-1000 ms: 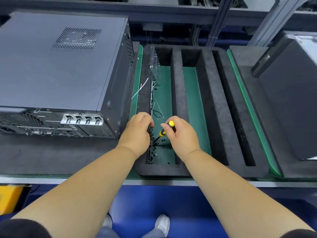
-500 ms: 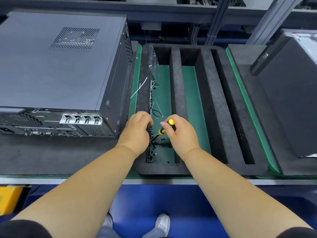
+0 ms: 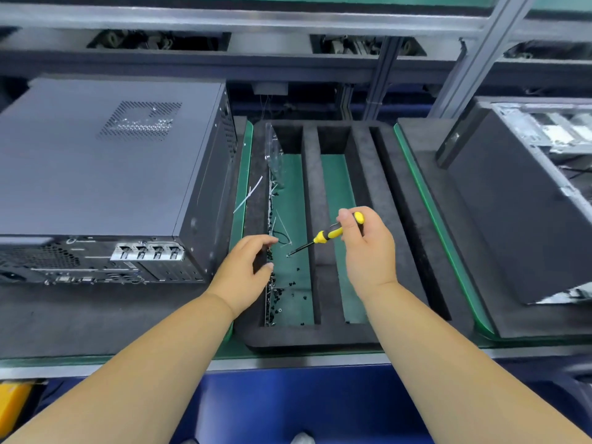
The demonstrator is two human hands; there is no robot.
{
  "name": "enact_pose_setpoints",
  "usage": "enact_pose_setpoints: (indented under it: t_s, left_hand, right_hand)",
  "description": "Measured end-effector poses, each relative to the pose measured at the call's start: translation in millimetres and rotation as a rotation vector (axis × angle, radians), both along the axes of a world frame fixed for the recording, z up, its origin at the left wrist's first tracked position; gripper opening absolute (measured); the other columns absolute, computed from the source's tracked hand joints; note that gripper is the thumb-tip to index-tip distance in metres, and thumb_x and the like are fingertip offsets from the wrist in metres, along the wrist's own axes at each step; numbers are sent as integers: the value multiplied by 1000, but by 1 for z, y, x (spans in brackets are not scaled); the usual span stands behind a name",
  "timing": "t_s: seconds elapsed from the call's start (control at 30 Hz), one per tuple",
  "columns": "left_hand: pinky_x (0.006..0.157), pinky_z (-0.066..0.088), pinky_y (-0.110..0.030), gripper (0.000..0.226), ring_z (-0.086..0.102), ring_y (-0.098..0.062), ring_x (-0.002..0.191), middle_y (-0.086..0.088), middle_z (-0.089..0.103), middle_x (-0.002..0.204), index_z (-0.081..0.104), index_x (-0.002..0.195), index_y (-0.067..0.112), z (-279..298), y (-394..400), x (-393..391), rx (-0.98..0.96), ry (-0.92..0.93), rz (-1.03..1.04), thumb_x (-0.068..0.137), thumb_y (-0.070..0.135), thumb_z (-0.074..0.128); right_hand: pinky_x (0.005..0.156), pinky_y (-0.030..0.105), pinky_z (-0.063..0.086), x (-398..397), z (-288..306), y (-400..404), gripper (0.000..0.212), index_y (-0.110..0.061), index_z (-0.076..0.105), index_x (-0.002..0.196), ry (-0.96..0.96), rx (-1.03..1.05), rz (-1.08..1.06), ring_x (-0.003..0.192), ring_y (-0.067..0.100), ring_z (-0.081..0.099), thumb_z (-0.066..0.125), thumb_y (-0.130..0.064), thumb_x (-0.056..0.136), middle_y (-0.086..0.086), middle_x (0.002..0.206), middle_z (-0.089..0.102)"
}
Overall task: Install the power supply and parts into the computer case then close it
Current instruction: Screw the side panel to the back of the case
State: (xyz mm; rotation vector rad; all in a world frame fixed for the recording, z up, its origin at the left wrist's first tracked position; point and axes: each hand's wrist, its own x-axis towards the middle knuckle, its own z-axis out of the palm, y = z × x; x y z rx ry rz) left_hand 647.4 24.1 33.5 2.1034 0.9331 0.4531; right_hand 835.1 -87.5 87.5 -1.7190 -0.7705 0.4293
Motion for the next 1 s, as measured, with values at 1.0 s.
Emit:
enact_pose_setpoints:
  t_s: [1.0]
  left_hand:
    - [72,50,-13,30,68,-5,85,12,74,89,74,90,45,114,-38,39,-296,-416,178,91,17,64]
  right_hand:
    - [69,33,44,11,99,-26,31,-31,62,79,137,275,-152,66,9,49,49,-57,89,-5,68,61]
